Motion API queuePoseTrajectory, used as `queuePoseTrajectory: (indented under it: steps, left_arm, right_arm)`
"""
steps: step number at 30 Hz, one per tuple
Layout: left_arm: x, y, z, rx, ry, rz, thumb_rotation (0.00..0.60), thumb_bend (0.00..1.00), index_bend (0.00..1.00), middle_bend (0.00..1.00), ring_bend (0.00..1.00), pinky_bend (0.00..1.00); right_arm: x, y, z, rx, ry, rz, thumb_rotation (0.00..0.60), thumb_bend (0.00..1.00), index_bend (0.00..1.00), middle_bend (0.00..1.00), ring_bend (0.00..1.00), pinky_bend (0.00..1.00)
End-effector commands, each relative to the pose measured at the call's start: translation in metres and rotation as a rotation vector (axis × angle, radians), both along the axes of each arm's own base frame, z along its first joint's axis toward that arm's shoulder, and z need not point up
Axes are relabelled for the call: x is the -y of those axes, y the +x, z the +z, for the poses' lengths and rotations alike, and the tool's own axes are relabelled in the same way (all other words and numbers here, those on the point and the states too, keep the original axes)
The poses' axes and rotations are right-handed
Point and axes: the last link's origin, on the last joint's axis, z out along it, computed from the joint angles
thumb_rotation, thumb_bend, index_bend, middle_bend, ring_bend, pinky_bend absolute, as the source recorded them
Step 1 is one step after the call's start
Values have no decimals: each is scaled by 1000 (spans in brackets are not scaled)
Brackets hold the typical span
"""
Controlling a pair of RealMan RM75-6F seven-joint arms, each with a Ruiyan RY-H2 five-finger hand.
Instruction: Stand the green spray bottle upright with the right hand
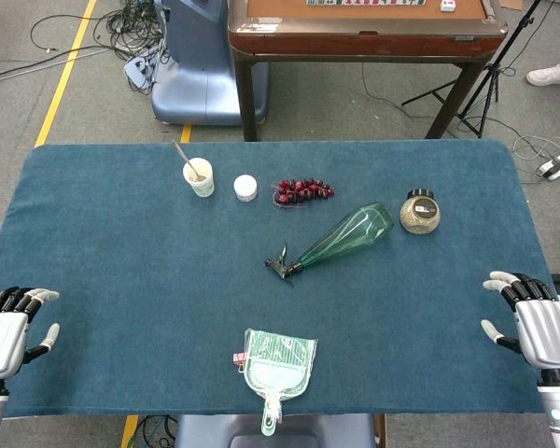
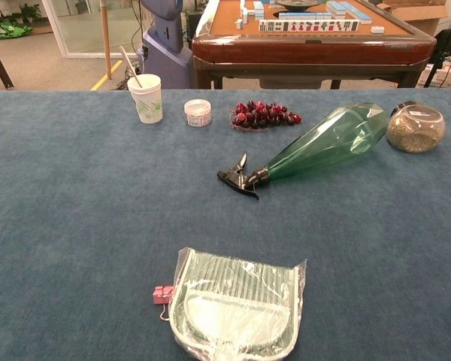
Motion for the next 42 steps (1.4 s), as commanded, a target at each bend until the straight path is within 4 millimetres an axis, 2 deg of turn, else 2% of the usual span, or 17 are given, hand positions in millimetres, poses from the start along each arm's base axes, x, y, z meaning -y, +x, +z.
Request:
queuePoseTrajectory:
  steps: [1, 11, 20, 26, 32, 42]
  left_arm:
    - [0, 0, 0, 1, -2, -1, 600, 376, 299, 289, 207, 131]
    - [2, 1, 1, 4, 0, -3, 600, 376, 300, 289, 207, 131]
    - [3, 1, 3, 0, 4, -2, 600, 377, 304, 289, 207, 130]
    - [5, 1, 3, -2, 6, 0, 600, 376, 315, 289, 207, 129]
    - [7, 0, 5, -4, 12, 5, 600, 376, 319, 289, 207, 127]
    - [10, -1, 9, -8, 29, 8, 600, 377, 324, 289, 207, 127]
  right_arm:
    - [-1, 0, 2, 11, -6, 0, 600, 175, 334, 265, 187, 253]
    - [0, 3, 6, 1, -10, 20, 600, 163, 334, 264, 187, 253]
    - [13, 12, 6, -25, 33, 65, 600, 163, 334, 264, 187, 253]
    - [37, 29, 0, -68, 102, 141, 600, 162, 335, 264, 187, 253]
    - [67, 52, -14, -95, 198, 220, 600, 163, 334, 264, 187, 253]
    - [129, 102, -57, -153, 354, 366, 600, 162, 334, 264, 179, 253]
